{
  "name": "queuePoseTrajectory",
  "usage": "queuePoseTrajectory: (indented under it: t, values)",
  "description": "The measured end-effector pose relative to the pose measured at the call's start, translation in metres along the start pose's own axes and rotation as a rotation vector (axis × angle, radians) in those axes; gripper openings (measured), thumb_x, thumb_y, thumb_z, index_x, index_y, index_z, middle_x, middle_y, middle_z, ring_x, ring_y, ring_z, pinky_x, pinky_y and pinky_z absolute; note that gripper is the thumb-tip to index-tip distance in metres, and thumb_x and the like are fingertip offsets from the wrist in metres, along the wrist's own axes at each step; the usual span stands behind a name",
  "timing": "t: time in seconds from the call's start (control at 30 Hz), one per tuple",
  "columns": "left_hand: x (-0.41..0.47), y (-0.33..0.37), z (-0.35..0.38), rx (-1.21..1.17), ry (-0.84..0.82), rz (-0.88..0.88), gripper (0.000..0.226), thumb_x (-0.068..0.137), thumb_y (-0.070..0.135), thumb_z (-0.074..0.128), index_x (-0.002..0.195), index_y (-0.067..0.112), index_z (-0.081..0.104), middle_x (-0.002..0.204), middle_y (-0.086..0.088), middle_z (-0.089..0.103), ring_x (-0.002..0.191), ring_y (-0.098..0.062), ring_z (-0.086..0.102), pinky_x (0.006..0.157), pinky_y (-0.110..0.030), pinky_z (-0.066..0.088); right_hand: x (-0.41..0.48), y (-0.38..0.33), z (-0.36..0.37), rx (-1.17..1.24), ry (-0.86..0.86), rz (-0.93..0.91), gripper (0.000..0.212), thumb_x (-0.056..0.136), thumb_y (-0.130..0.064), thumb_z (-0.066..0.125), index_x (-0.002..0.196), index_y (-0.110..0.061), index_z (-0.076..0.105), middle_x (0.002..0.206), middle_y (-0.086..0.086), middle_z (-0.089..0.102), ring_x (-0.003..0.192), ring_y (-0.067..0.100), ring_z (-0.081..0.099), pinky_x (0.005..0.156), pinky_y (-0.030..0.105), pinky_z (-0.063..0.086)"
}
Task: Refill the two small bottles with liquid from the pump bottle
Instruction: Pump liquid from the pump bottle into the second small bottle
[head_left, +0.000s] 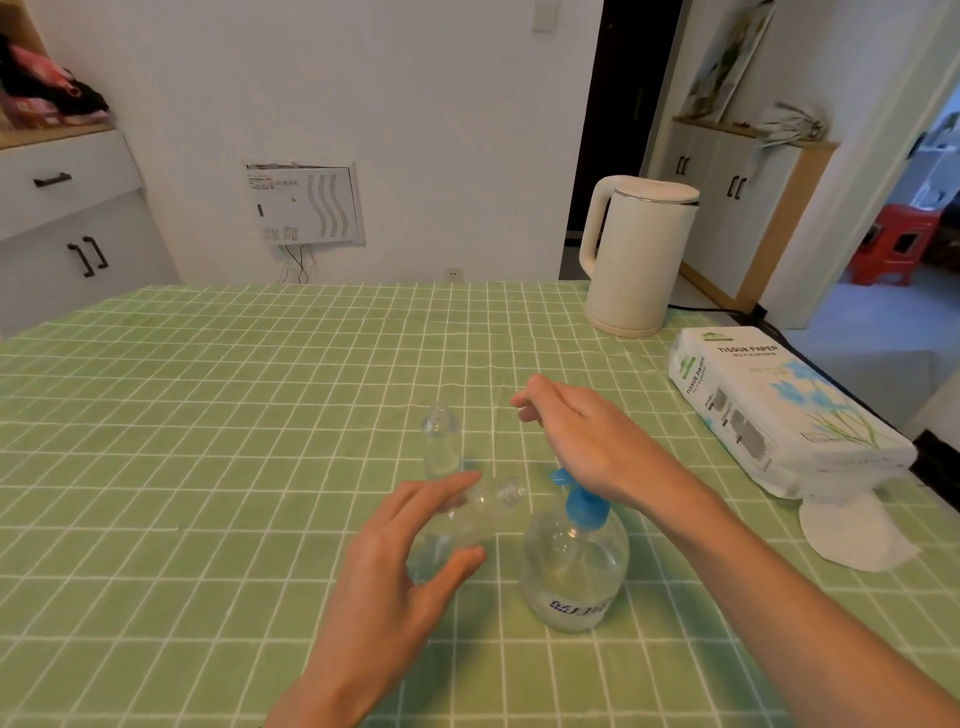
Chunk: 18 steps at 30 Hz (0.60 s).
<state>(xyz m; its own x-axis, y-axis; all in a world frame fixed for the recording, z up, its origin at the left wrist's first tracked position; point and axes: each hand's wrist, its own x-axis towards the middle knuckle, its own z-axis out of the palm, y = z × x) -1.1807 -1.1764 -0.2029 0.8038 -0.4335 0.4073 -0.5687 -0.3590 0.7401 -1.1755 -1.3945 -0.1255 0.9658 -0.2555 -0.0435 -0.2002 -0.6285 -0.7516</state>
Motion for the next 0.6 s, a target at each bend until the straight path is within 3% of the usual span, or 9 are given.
queuePoseTrajectory:
  t: [0.03,0.1,0.2,0.33,0.5,0.6]
  values:
    - [0.0,0.0,0.0,0.002,-0.005,0.004,0.055,0.085,0.053,0.068,0.139,0.053,0.057,0.122,0.031,0.063,0.121,0.002,0.062,0.099,-0.017,0.044,0.001,0.001,0.001,0.007,0.007,0.003,0.056,0.114,-0.047,0.028,0.123,-0.016,0.073,0.124,0.014,0.077,0.123,0.027,0.069,0.084,0.021,0.045]
    - [0.0,0.0,0.002,0.002,-0.013,0.004,0.056,0.086,0.05,0.07,0.14,0.053,0.057,0.123,0.03,0.064,0.122,0.001,0.062,0.1,-0.016,0.044,0.003,0.004,0.002,0.032,-0.004,0.014,0.053,0.113,-0.046,0.029,0.124,-0.024,0.076,0.12,0.007,0.08,0.119,0.023,0.071,0.099,0.032,0.053]
    - [0.002,0.001,0.005,-0.017,-0.022,-0.002,0.061,0.085,0.041,0.077,0.141,0.052,0.057,0.121,0.026,0.066,0.122,-0.002,0.063,0.103,-0.008,0.041,0.005,0.006,0.003,0.062,-0.026,0.05,0.046,0.112,-0.041,0.035,0.119,-0.028,0.079,0.12,-0.01,0.078,0.118,0.015,0.071,0.114,0.045,0.051]
    - [0.006,0.003,0.01,-0.026,-0.015,0.006,0.068,0.081,0.028,0.087,0.139,0.05,0.059,0.12,0.027,0.07,0.121,0.001,0.064,0.103,-0.006,0.039,0.007,0.008,0.003,0.09,-0.021,0.08,0.041,0.112,-0.039,0.04,0.112,-0.029,0.08,0.115,-0.014,0.077,0.118,0.011,0.069,0.111,0.04,0.05]
    - [0.009,0.006,0.012,-0.064,0.012,-0.01,0.056,0.077,0.024,0.092,0.125,0.036,0.065,0.117,0.024,0.072,0.117,0.001,0.066,0.097,-0.005,0.041,0.009,0.011,0.003,0.113,-0.008,0.086,0.038,0.112,-0.033,0.042,0.112,-0.028,0.08,0.113,-0.013,0.078,0.117,0.01,0.068,0.1,0.033,0.049]
    - [0.009,0.007,0.011,-0.089,0.03,-0.011,0.05,0.077,0.023,0.092,0.119,0.032,0.067,0.115,0.02,0.073,0.115,-0.003,0.067,0.096,-0.005,0.041,0.009,0.012,0.003,0.124,-0.011,0.09,0.038,0.112,-0.03,0.042,0.113,-0.027,0.08,0.111,-0.012,0.079,0.116,0.009,0.069,0.088,0.022,0.047]
